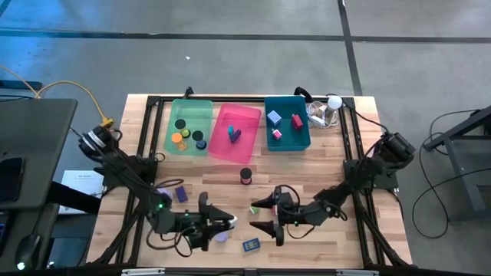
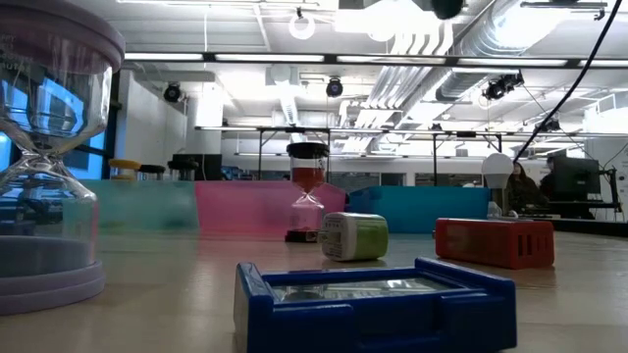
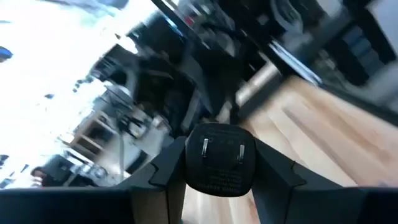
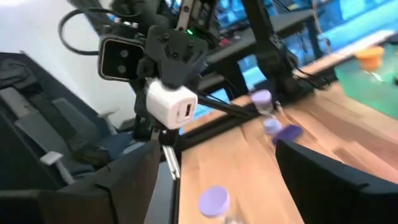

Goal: Pick & Place Office items
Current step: Put the white charger adapter into the blue bin

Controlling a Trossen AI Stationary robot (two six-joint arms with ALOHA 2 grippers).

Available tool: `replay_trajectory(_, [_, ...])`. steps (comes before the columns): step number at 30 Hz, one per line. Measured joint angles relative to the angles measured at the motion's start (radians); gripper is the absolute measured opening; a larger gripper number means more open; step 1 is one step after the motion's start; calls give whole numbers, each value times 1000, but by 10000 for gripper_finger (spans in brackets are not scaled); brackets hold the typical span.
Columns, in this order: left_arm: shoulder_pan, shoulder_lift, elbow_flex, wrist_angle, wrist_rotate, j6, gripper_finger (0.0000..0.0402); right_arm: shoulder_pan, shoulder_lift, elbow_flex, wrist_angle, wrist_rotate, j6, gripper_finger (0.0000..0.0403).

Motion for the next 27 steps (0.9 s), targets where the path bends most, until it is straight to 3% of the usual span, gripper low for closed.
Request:
replay_trajectory(3, [3,31,0,173,13,33,128,-12,21,0,75,-48,-55,304])
replay_trajectory(6, [24,42,0,241,84,-24,128,-16,32,0,122,-55,-85,301])
replay_trajectory(11, [76,48,0,247,164,-147,128,-22,36,0,187,-94,-133,300])
replay_trajectory(27, [156,92,0,270,235,-199,128,-50,36,0,248,-139,-146,300])
